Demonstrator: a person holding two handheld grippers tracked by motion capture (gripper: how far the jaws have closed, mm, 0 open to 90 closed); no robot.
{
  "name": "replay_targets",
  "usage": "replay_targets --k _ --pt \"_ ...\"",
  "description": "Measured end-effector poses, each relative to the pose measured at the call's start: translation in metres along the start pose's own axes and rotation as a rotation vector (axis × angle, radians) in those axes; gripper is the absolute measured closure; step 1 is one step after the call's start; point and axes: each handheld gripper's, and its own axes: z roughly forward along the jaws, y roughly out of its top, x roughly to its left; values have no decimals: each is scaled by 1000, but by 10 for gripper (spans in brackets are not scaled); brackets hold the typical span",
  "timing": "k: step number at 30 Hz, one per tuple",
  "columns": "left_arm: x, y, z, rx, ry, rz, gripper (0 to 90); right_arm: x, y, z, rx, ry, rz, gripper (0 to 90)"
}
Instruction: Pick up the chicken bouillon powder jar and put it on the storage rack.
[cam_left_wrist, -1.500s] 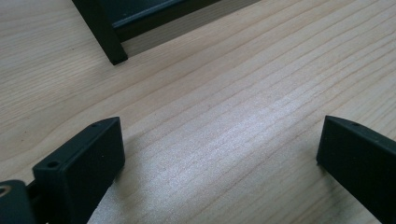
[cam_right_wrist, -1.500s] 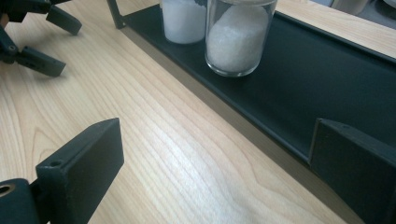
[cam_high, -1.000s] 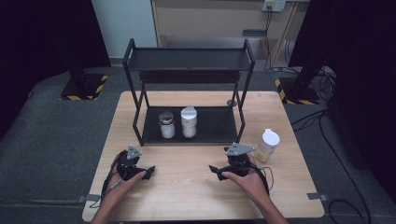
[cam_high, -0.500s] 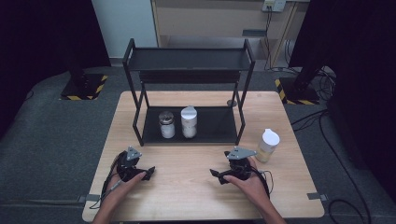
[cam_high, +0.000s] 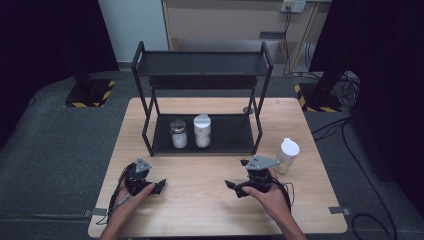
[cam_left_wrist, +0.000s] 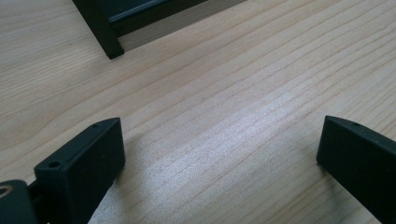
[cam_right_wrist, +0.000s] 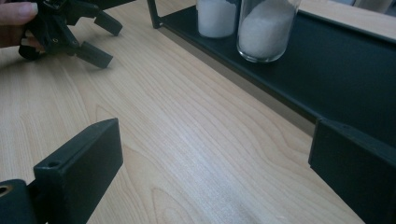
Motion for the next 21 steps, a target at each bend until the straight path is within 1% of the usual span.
replay_targets --k 3,8,14,21 --pt "0 0 0 0 -1 0 0 1 5 -6 -11 -5 -9 35" --pt "1 0 0 2 -5 0 0 2 12 -20 -51 -27 -23 36" --pt "1 0 0 2 -5 -1 0 4 20 -42 -88 -75 -43 36" --pt "1 0 0 2 -6 0 0 1 23 -63 -116 -119 -46 37"
